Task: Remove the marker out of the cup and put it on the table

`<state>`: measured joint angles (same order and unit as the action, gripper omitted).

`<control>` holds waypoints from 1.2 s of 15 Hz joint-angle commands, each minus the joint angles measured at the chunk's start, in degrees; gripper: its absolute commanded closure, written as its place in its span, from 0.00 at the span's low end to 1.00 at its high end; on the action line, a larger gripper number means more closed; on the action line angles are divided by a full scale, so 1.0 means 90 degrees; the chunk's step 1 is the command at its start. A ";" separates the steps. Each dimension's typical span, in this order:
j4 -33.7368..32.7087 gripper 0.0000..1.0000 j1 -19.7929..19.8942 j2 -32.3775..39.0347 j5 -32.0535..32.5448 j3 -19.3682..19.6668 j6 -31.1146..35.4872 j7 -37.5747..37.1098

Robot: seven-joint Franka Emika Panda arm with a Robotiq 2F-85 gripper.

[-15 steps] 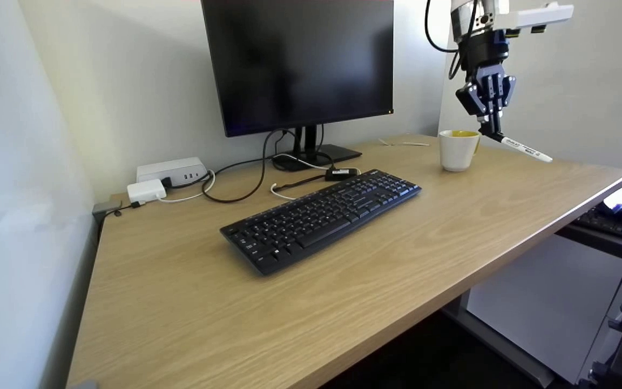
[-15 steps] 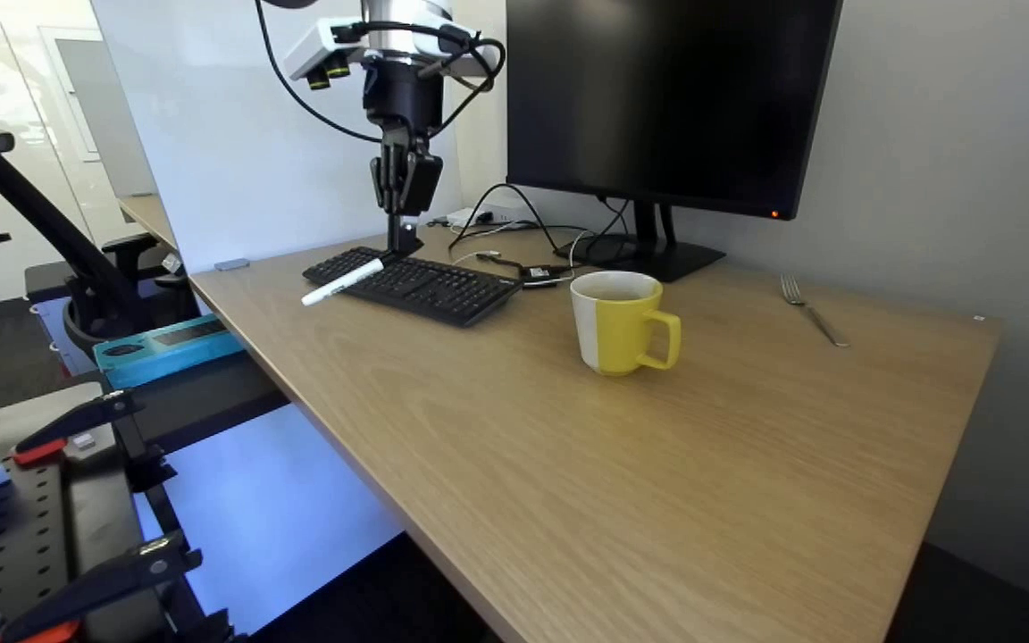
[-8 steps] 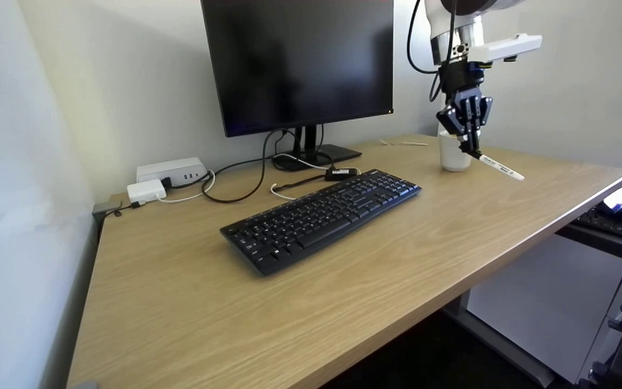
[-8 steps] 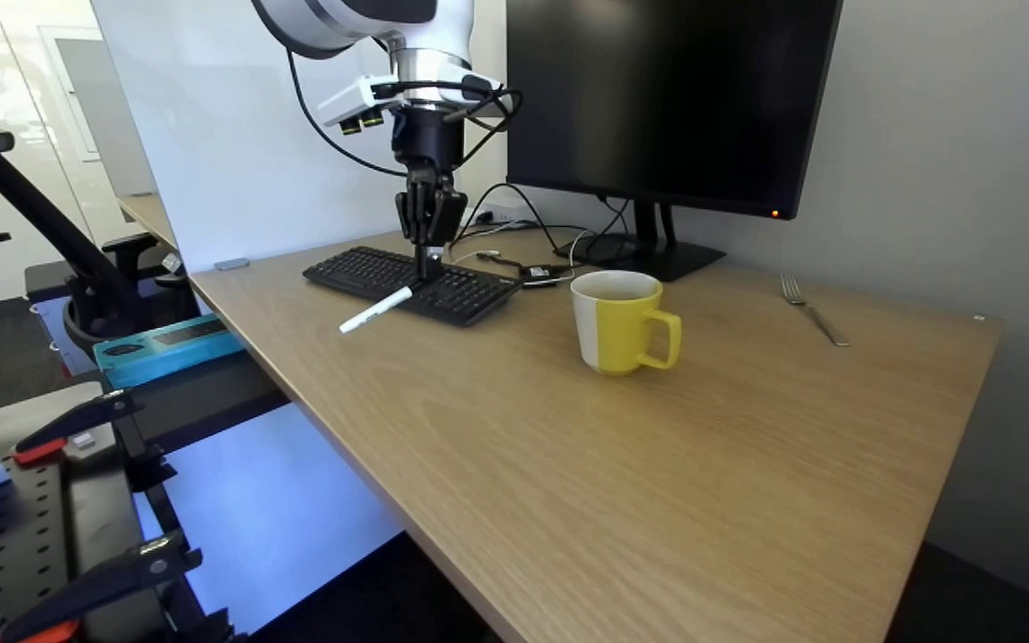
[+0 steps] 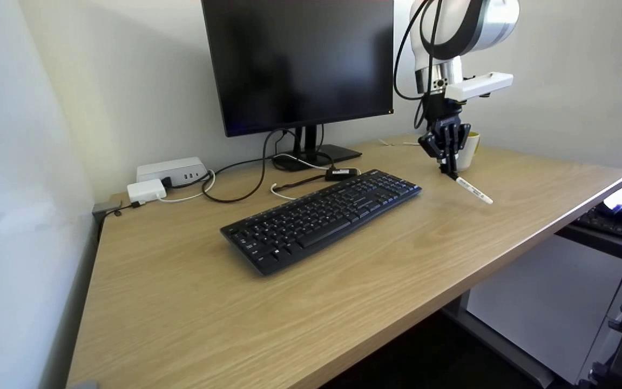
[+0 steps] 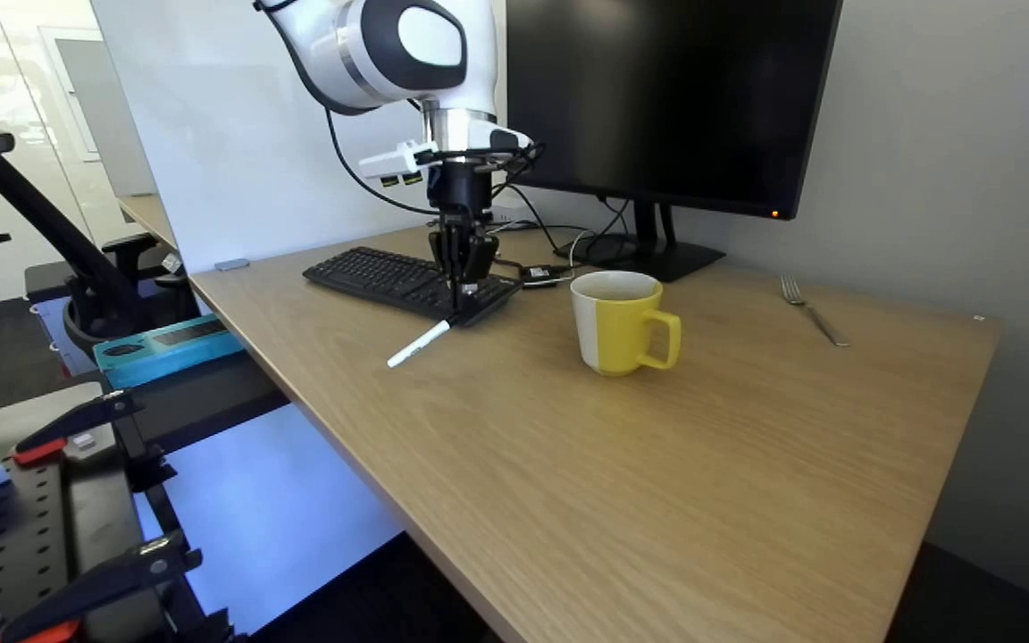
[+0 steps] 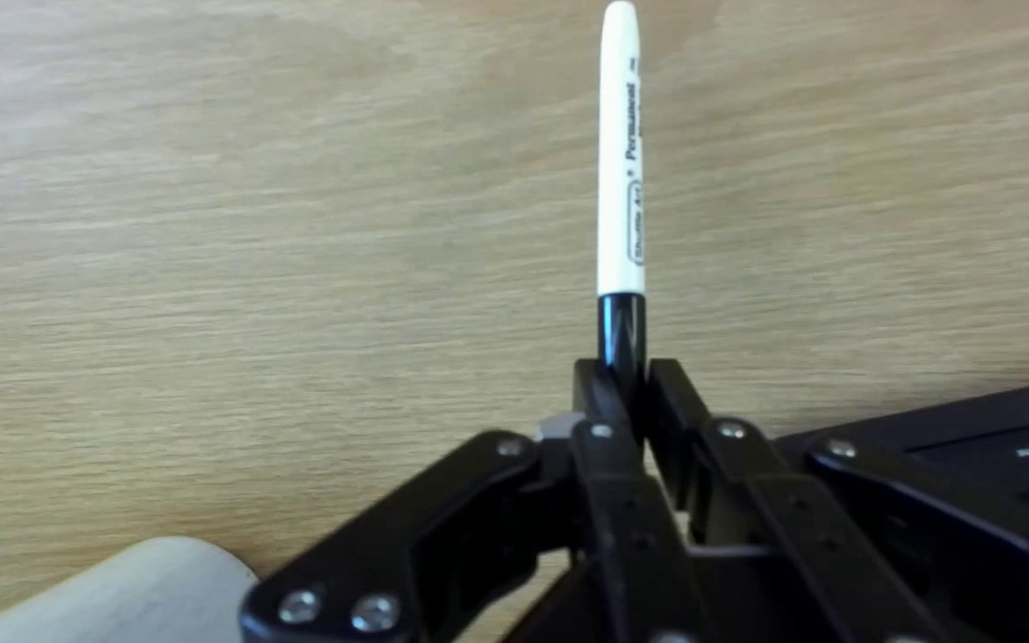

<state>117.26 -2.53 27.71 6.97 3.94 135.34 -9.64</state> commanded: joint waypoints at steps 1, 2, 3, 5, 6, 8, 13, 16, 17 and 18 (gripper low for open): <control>-0.0566 0.96 0.0088 0.0623 -0.0015 0.0066 0.0060 0.0025; -0.0679 0.96 0.0102 0.0749 -0.0022 0.0090 0.0038 0.0026; -0.0792 0.96 0.0116 0.0862 -0.0029 0.0108 0.0016 0.0034; -0.0973 0.96 0.0136 0.1000 -0.0078 0.0120 -0.0030 0.0026; -0.1016 0.61 0.0129 0.1029 -0.0081 0.0122 -0.0040 0.0023; -0.1089 0.54 0.0113 0.1062 -0.0064 0.0126 -0.0048 0.0026; -0.0994 0.20 0.0107 0.0861 -0.0070 0.0149 0.0014 -0.0026; -0.0784 0.02 0.0173 0.0415 -0.0192 0.0132 0.0058 -0.0021; -0.0703 0.00 0.0190 0.0205 -0.0231 0.0128 0.0023 0.0000; -0.0630 0.00 0.0207 -0.0008 -0.0264 0.0122 -0.0009 0.0017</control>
<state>108.27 -1.41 32.81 5.85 5.46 135.59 -9.74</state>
